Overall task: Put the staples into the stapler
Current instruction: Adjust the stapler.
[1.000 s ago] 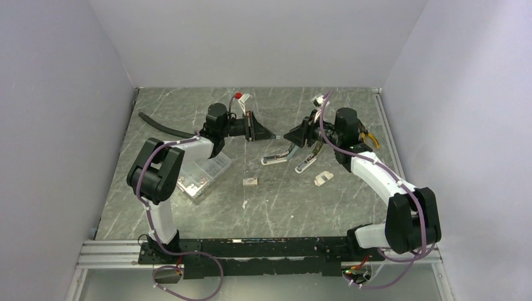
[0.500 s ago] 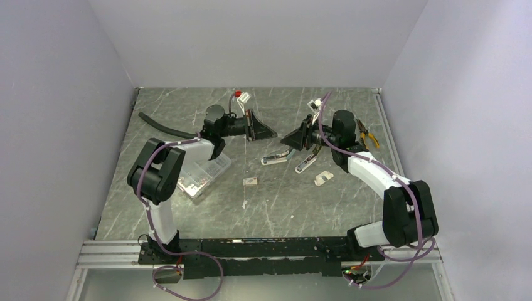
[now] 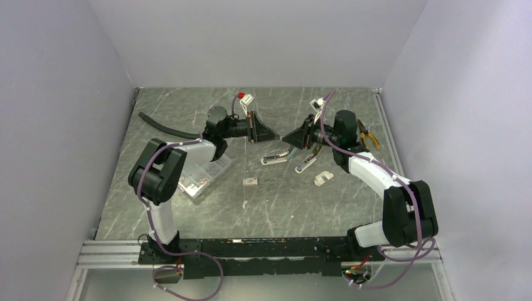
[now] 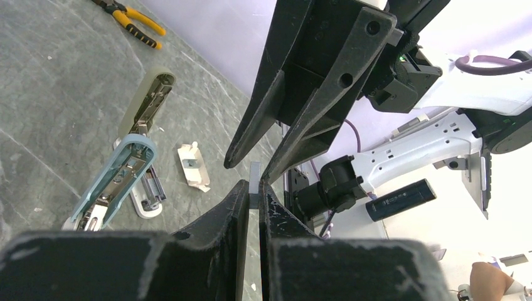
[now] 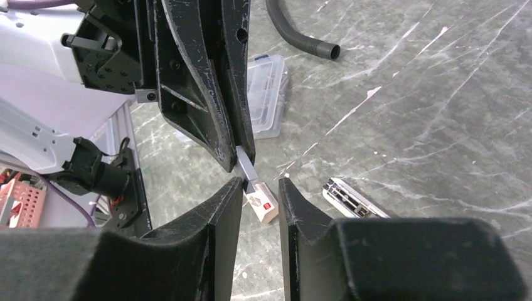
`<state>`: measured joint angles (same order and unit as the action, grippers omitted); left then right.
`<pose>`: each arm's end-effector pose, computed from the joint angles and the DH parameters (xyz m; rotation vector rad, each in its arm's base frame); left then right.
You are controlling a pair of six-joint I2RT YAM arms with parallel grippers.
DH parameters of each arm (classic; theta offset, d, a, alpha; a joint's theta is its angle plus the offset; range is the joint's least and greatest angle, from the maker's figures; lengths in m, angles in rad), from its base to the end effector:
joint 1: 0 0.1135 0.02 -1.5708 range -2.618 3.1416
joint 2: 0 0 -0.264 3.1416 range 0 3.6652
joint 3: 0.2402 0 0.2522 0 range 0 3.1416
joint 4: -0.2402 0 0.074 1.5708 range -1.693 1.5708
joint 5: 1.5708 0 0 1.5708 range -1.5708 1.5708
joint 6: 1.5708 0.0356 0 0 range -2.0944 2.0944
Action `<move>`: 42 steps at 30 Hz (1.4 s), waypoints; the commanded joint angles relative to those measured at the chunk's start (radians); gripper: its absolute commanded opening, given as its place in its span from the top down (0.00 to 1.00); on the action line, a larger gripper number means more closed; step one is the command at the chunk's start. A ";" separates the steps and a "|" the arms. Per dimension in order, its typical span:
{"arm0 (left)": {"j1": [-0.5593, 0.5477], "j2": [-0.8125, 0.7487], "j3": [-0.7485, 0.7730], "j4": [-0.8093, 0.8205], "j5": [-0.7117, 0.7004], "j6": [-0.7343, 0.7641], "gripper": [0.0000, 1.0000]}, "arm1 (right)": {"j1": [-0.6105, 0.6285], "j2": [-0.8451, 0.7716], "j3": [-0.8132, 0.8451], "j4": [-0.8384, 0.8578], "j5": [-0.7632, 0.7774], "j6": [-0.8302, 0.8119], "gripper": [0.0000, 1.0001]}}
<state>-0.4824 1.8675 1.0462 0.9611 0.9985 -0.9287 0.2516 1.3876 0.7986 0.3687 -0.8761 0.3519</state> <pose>0.3408 -0.2122 0.2405 0.5969 1.7025 -1.7746 0.2870 0.1020 0.2657 -0.5692 1.7847 1.2019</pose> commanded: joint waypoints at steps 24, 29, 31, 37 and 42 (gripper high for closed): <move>-0.016 -0.013 -0.016 0.129 0.025 -0.028 0.85 | -0.013 -0.004 -0.016 0.134 -0.092 0.053 0.82; -0.016 -0.014 -0.023 0.154 0.022 -0.045 0.85 | -0.014 -0.002 -0.018 0.139 -0.099 0.054 0.82; -0.016 -0.016 -0.028 0.160 0.021 -0.047 0.85 | -0.014 -0.004 -0.017 0.140 -0.103 0.055 0.82; -0.016 -0.022 -0.031 0.162 0.021 -0.044 0.85 | -0.021 -0.007 -0.019 0.145 -0.116 0.056 0.71; -0.016 -0.025 -0.035 0.154 0.019 -0.038 0.85 | -0.029 -0.020 -0.021 0.145 -0.123 0.058 0.65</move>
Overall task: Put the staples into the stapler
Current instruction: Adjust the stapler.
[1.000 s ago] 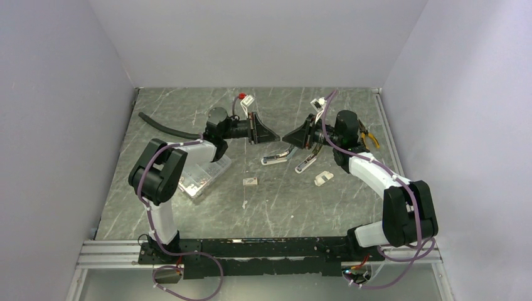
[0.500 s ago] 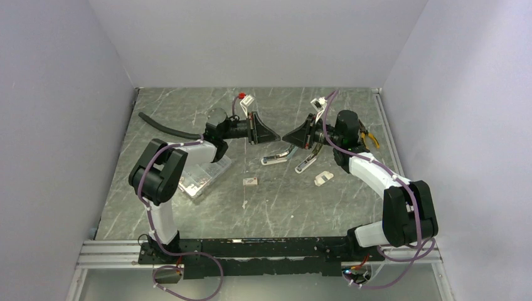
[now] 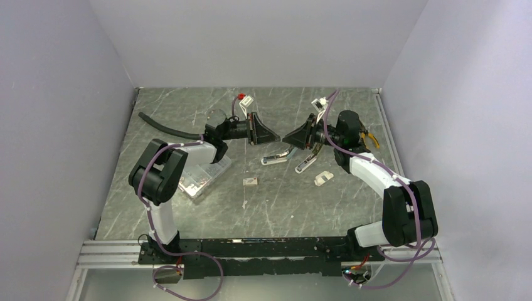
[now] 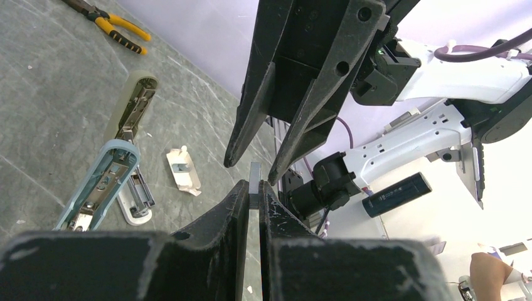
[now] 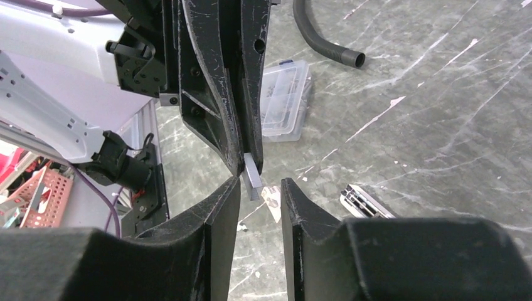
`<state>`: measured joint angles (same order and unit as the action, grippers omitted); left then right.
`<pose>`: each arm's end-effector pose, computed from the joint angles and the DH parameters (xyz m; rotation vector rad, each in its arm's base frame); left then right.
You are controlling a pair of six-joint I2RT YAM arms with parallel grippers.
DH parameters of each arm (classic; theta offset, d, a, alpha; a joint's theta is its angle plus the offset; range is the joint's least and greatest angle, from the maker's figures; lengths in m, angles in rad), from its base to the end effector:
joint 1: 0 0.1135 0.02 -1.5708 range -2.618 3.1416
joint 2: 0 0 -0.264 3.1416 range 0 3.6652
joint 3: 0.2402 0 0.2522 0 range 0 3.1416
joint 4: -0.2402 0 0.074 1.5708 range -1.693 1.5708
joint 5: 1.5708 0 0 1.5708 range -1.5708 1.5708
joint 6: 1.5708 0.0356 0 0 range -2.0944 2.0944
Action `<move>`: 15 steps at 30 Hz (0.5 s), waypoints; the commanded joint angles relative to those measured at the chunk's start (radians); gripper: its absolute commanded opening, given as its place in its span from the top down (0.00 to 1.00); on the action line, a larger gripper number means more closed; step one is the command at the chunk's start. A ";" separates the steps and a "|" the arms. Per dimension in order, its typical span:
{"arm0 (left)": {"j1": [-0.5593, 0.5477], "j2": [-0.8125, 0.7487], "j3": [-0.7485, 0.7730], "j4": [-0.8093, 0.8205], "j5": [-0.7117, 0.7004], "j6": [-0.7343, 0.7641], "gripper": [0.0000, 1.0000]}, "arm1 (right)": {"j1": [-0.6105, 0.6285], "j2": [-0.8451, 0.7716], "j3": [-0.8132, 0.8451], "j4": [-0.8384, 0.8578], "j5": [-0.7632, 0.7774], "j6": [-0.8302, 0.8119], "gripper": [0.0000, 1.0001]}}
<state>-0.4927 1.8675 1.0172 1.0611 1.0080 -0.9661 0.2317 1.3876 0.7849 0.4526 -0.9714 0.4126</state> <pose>0.3336 -0.2133 0.2409 0.6246 1.6502 -1.8007 0.2860 0.0977 0.2696 -0.6040 1.7307 1.2902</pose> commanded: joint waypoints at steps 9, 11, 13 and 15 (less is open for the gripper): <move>-0.006 -0.023 -0.006 0.059 0.006 -0.007 0.85 | -0.009 -0.006 -0.009 0.079 -0.044 0.015 0.69; -0.007 -0.023 -0.008 0.057 0.005 -0.006 0.85 | -0.009 -0.004 -0.009 0.085 -0.047 0.020 0.71; -0.008 -0.020 -0.008 0.059 0.005 -0.009 0.85 | -0.009 -0.002 -0.007 0.088 -0.050 0.024 0.73; -0.009 -0.018 -0.007 0.065 0.005 -0.012 0.85 | -0.009 -0.001 -0.009 0.093 -0.055 0.027 0.74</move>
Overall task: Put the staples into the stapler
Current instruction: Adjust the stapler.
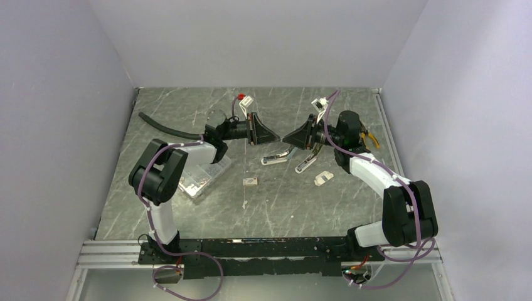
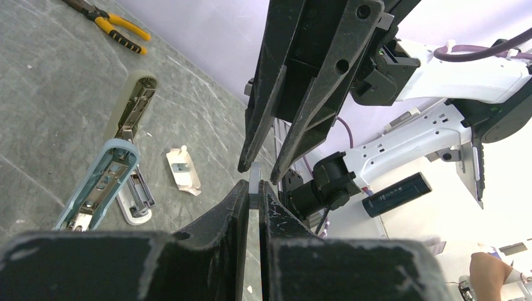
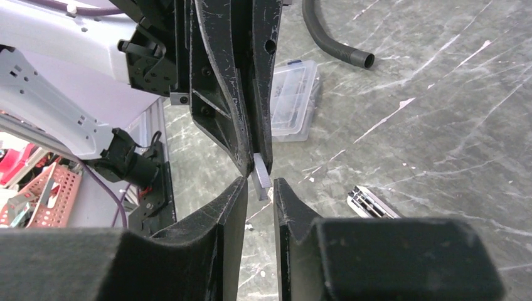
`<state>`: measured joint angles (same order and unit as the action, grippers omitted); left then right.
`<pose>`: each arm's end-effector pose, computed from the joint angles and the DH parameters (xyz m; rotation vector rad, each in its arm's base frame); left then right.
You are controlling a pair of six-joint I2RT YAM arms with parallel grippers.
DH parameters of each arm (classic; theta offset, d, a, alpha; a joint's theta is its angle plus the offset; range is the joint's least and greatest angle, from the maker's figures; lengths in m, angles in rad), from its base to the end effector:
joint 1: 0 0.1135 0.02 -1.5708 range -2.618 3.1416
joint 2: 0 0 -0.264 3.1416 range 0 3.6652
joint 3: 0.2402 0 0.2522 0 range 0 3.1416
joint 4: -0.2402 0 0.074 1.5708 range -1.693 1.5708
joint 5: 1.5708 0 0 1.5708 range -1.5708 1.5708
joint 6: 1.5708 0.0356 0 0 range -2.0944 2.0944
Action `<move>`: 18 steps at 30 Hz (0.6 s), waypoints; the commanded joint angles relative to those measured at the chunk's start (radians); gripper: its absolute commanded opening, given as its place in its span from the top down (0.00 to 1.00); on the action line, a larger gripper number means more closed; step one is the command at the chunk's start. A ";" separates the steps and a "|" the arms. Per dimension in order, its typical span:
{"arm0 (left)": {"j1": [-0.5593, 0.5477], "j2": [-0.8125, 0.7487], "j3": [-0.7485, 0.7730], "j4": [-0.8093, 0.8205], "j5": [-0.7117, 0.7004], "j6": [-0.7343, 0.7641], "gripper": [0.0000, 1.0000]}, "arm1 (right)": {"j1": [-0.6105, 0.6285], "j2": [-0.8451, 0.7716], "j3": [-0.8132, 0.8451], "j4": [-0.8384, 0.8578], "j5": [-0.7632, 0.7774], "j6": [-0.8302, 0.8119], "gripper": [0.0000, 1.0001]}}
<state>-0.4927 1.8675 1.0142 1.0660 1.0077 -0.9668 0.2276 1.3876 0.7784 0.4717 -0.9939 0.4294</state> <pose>0.3332 -0.2131 0.2405 0.6248 1.6486 -1.8007 0.2852 0.0967 0.2693 -0.6106 1.7236 1.3134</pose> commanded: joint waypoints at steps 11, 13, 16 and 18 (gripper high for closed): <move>-0.011 -0.015 -0.008 0.092 0.003 -0.027 0.85 | -0.005 0.013 -0.002 0.078 -0.047 0.010 0.77; -0.012 -0.014 -0.009 0.094 0.004 -0.029 0.85 | -0.005 0.012 -0.002 0.080 -0.048 0.011 0.78; -0.012 -0.016 -0.011 0.092 0.004 -0.027 0.86 | -0.005 0.009 -0.003 0.083 -0.051 0.012 0.79; -0.012 -0.017 -0.014 0.089 0.002 -0.024 0.86 | -0.005 0.007 -0.003 0.085 -0.051 0.013 0.80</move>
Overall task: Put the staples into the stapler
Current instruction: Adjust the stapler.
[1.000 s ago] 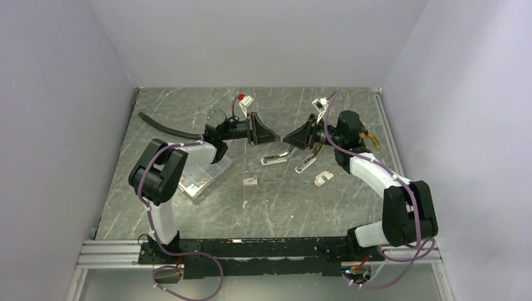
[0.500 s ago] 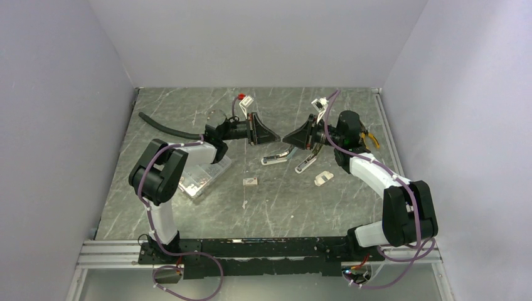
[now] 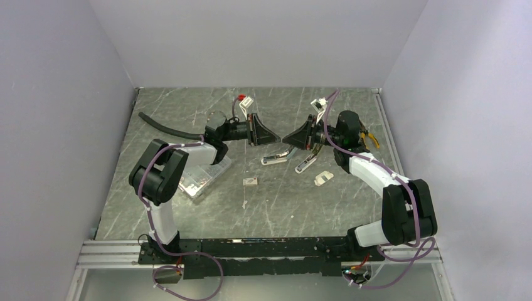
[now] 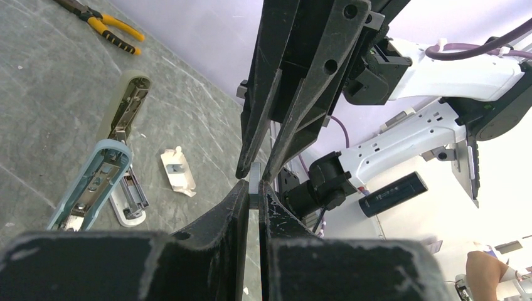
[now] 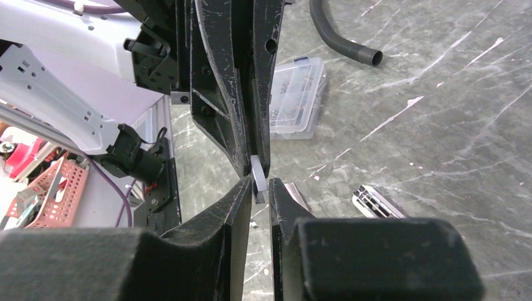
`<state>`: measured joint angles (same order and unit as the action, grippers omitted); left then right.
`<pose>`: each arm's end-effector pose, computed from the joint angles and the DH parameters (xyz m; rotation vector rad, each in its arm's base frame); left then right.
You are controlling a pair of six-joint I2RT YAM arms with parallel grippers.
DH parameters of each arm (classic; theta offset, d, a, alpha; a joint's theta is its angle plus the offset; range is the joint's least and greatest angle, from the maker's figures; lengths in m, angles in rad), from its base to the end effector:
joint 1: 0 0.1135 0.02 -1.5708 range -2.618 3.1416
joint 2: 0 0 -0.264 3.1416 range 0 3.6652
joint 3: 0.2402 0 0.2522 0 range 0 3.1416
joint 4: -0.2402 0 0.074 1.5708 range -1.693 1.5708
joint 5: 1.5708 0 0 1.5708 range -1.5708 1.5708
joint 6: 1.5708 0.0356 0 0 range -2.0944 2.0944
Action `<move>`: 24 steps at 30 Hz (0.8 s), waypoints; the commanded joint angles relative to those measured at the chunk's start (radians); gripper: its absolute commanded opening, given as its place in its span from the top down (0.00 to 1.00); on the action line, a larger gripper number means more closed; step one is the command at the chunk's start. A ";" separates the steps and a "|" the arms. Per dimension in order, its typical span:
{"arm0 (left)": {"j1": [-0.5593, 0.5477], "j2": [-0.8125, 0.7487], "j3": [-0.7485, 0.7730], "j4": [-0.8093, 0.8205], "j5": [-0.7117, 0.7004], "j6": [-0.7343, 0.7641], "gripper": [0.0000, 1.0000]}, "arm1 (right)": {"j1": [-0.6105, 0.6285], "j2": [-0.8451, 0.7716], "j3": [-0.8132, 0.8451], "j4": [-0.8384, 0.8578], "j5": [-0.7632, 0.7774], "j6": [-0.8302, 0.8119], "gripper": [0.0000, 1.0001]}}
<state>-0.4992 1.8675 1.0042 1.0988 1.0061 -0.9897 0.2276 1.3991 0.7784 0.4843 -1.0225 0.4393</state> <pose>0.3302 -0.2143 0.2405 0.6241 1.6377 -1.8168 0.2861 0.0975 0.2674 -0.6272 1.7227 1.3430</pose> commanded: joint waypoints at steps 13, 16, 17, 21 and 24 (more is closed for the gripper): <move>-0.006 -0.018 -0.010 0.064 -0.009 -0.008 0.86 | -0.005 -0.008 -0.005 0.073 -0.024 0.002 0.80; -0.005 -0.019 -0.013 0.071 -0.012 -0.011 0.86 | -0.005 -0.006 -0.005 0.070 -0.022 -0.001 0.80; -0.005 -0.019 -0.013 0.074 -0.013 -0.014 0.86 | -0.005 -0.006 -0.007 0.069 -0.022 -0.003 0.79; -0.005 -0.020 -0.016 0.085 -0.019 -0.021 0.86 | -0.005 -0.008 -0.008 0.072 -0.024 -0.001 0.80; -0.006 -0.021 -0.019 0.089 -0.024 -0.024 0.86 | -0.005 -0.006 -0.008 0.071 -0.024 0.001 0.80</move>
<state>-0.4992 1.8675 0.9920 1.1202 0.9962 -0.9989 0.2276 1.3991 0.7776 0.4957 -1.0279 0.4423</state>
